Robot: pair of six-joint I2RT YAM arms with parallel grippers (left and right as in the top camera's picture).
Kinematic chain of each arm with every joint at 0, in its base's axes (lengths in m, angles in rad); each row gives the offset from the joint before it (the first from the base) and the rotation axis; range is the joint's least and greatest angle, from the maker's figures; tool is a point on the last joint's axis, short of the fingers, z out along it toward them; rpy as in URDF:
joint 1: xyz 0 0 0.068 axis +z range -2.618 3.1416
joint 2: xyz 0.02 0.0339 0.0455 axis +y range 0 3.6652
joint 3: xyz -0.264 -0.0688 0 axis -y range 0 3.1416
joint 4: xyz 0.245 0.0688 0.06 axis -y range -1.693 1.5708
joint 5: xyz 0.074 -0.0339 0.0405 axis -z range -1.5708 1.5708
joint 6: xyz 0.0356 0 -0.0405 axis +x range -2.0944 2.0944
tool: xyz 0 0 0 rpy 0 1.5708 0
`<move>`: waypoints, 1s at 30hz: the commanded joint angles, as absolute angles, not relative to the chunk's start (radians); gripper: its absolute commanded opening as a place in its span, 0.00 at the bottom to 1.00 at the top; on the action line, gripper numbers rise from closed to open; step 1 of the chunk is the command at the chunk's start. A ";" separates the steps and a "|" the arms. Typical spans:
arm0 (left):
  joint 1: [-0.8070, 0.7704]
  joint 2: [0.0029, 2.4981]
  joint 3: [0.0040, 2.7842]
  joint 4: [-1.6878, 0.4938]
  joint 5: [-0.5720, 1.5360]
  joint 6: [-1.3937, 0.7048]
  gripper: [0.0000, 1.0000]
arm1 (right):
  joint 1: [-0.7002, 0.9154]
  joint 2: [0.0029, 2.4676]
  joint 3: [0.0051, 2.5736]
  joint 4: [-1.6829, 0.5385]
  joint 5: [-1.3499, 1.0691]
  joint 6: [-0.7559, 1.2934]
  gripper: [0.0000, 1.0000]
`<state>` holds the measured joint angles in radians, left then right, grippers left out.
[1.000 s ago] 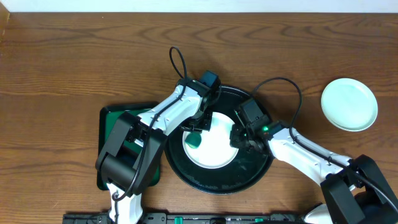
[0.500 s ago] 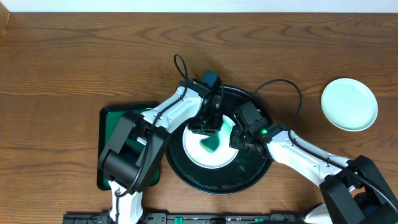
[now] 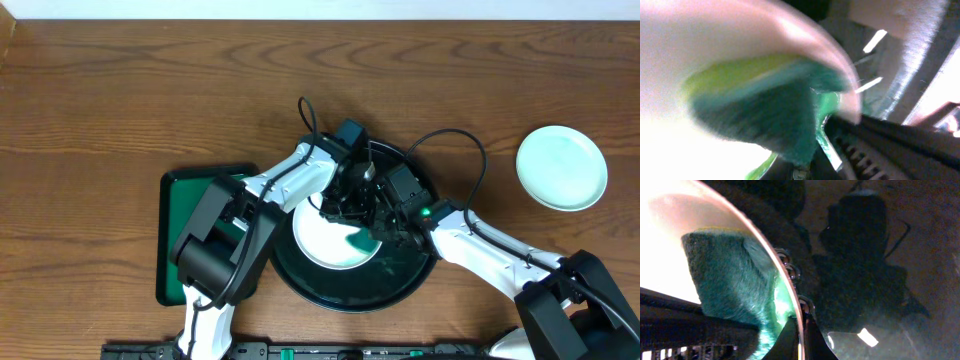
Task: Clean dirty plates on tray and stack at the side
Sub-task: 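Continue scrubbing the white plate's surface with the sponge in the left gripper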
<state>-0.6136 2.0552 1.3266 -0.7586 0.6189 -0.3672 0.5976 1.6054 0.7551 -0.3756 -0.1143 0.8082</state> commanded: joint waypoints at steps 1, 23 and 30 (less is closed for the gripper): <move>-0.684 2.130 1.268 -0.881 0.355 -0.347 0.07 | 0.613 1.608 0.768 -0.341 -0.215 0.806 0.01; -0.683 2.128 1.268 -1.016 0.066 -0.497 0.07 | 0.581 1.609 0.768 -0.360 -0.214 0.807 0.01; -0.665 2.111 1.270 -0.990 0.094 -0.518 0.07 | 0.574 1.608 0.768 -0.385 -0.182 0.849 0.01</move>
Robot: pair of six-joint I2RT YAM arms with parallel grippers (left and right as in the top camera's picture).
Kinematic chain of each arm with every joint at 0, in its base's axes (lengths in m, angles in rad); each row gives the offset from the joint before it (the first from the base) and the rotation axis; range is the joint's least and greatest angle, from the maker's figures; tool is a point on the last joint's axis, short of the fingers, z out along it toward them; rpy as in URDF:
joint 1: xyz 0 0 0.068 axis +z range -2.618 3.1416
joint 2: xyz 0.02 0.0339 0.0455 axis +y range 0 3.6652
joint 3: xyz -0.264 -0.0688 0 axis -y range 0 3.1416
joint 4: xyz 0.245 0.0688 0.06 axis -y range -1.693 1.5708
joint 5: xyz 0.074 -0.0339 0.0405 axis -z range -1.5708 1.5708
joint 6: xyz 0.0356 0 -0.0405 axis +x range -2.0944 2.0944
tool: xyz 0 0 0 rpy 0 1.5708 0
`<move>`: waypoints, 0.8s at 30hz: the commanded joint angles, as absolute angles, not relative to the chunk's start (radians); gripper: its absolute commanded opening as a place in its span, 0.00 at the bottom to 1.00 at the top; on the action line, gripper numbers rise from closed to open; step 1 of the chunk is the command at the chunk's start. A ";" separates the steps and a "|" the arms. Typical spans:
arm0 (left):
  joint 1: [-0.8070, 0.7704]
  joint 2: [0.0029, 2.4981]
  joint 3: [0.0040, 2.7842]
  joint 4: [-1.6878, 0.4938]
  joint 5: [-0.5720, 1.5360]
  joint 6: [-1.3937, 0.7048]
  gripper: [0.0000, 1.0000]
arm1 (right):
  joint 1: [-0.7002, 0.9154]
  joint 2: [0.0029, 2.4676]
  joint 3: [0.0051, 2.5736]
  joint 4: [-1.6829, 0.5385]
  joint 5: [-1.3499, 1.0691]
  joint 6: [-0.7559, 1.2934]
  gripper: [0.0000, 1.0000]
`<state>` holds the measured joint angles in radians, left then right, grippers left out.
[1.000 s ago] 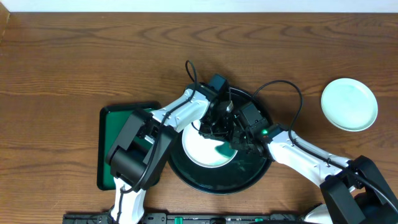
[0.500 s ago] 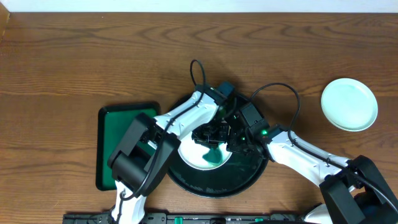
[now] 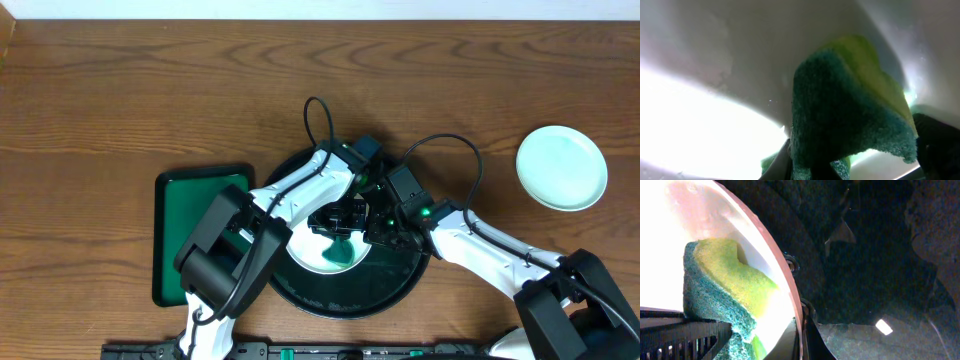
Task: Clean dirty plates on tray and stack at the side
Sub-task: 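Continue scrubbing the white plate's surface with the sponge in the left gripper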
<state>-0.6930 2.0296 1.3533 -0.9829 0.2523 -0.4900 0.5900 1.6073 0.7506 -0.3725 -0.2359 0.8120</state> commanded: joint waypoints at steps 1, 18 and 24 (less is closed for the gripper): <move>-0.656 2.108 1.270 -0.993 0.094 -0.518 0.07 | 0.568 1.608 0.768 -0.388 -0.175 0.852 0.01; -0.491 2.008 1.270 -1.021 0.021 -0.542 0.07 | 0.489 1.608 0.768 -0.405 -0.192 0.848 0.01; -0.461 1.956 1.271 -1.036 -0.061 -0.553 0.07 | 0.489 1.608 0.768 -0.403 -0.192 0.842 0.01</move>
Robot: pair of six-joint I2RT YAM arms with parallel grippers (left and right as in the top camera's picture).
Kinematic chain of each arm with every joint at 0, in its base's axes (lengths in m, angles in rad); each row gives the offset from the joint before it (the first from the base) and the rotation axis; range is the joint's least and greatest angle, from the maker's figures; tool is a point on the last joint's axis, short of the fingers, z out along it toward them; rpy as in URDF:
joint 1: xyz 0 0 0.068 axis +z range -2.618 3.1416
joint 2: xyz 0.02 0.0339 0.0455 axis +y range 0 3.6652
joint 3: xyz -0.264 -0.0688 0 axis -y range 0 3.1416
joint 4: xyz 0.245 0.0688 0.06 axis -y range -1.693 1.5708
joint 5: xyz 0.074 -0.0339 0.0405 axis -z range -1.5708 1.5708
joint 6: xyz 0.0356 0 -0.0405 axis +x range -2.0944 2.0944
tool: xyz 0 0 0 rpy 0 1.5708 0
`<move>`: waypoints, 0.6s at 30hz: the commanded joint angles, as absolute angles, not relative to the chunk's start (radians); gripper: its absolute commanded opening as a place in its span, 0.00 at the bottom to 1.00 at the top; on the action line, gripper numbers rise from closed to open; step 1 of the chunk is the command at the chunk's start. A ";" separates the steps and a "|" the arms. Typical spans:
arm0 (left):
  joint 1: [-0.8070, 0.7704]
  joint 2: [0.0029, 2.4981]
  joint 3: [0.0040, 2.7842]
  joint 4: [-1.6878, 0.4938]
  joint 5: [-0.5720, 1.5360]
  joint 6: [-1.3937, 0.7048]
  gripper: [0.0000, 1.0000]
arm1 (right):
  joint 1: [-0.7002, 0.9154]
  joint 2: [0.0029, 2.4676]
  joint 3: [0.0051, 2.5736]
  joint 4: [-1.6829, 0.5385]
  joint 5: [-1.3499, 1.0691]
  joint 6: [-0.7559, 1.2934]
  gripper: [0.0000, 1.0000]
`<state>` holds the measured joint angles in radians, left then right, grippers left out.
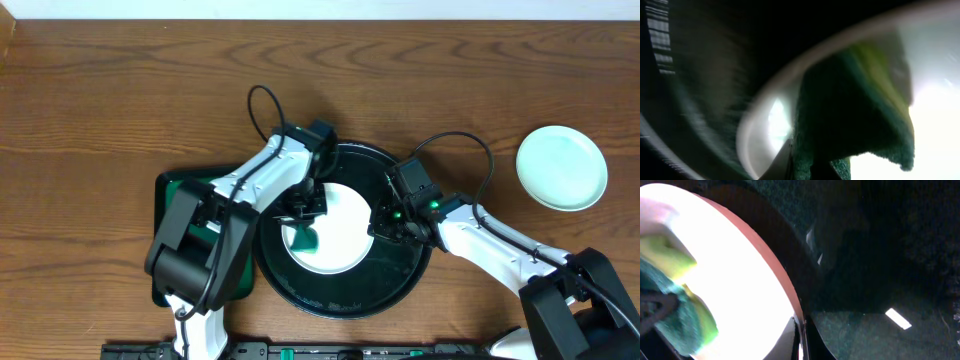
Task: Clean dirty plates on tray and stack at the side
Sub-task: 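Continue scrubbing the white plate's surface with the sponge in the left gripper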
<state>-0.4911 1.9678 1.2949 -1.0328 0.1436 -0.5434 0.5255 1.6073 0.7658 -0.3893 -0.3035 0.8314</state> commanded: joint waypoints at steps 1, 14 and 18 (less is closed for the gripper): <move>-0.461 1.950 1.271 -1.037 -0.060 -0.546 0.07 | 0.489 1.608 0.768 -0.400 -0.192 0.835 0.01; -0.462 1.946 1.270 -1.031 0.019 -0.544 0.07 | 0.534 1.610 0.746 -0.321 -0.188 0.877 0.60; -0.462 1.946 1.270 -1.031 0.019 -0.544 0.07 | 0.565 1.611 0.719 -0.253 -0.188 0.921 0.54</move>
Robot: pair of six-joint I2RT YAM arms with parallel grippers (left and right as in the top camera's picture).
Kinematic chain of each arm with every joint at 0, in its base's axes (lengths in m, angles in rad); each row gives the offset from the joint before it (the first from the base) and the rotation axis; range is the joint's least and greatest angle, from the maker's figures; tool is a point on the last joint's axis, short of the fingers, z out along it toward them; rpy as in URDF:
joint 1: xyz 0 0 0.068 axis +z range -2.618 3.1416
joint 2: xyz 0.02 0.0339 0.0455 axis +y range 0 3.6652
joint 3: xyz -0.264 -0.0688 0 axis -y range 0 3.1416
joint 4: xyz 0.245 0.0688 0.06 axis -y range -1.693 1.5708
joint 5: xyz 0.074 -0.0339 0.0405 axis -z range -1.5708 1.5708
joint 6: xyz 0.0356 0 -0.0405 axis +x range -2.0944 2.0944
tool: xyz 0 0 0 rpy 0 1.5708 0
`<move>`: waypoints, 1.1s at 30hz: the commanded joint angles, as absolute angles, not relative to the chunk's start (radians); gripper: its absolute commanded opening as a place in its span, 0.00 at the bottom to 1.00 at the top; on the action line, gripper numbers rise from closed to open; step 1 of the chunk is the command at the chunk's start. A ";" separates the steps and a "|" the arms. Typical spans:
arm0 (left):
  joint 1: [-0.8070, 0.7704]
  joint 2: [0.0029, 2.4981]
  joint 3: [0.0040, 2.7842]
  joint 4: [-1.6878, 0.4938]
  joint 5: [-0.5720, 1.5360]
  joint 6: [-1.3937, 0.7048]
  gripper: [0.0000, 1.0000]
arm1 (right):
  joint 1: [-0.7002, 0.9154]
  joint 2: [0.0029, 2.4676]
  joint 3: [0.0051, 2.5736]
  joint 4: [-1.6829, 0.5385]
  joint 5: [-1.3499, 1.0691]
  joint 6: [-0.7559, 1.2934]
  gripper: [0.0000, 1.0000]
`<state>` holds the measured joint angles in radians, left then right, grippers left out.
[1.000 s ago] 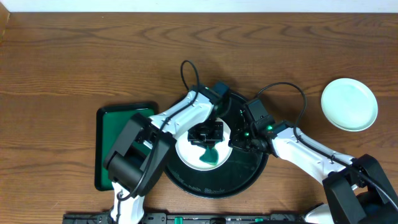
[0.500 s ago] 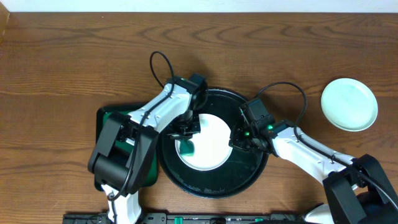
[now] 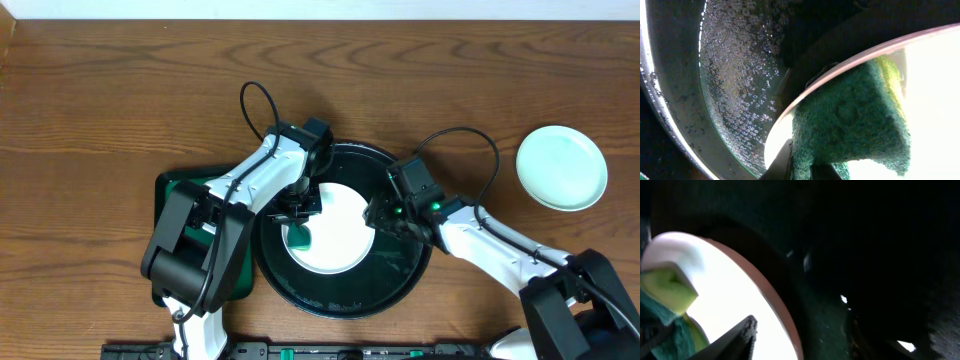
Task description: Clean dirty plates on tray and stack at the side
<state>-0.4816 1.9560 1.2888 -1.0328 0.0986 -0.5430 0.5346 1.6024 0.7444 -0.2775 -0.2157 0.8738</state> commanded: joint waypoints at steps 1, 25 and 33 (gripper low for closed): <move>-0.462 1.946 1.270 -1.031 0.019 -0.544 0.07 | 0.574 1.611 0.716 -0.240 -0.188 0.925 0.53; -0.466 1.925 1.271 -1.035 0.040 -0.509 0.07 | 0.688 1.703 0.716 -0.190 -0.117 0.986 0.02; -0.513 1.749 1.288 -1.037 0.010 -0.491 0.07 | 0.673 1.699 0.717 -0.196 -0.129 0.918 0.01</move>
<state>-0.4911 1.8507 1.2884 -1.0267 0.0456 -0.5114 0.6632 1.6451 0.7296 -0.1890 -0.1127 0.9485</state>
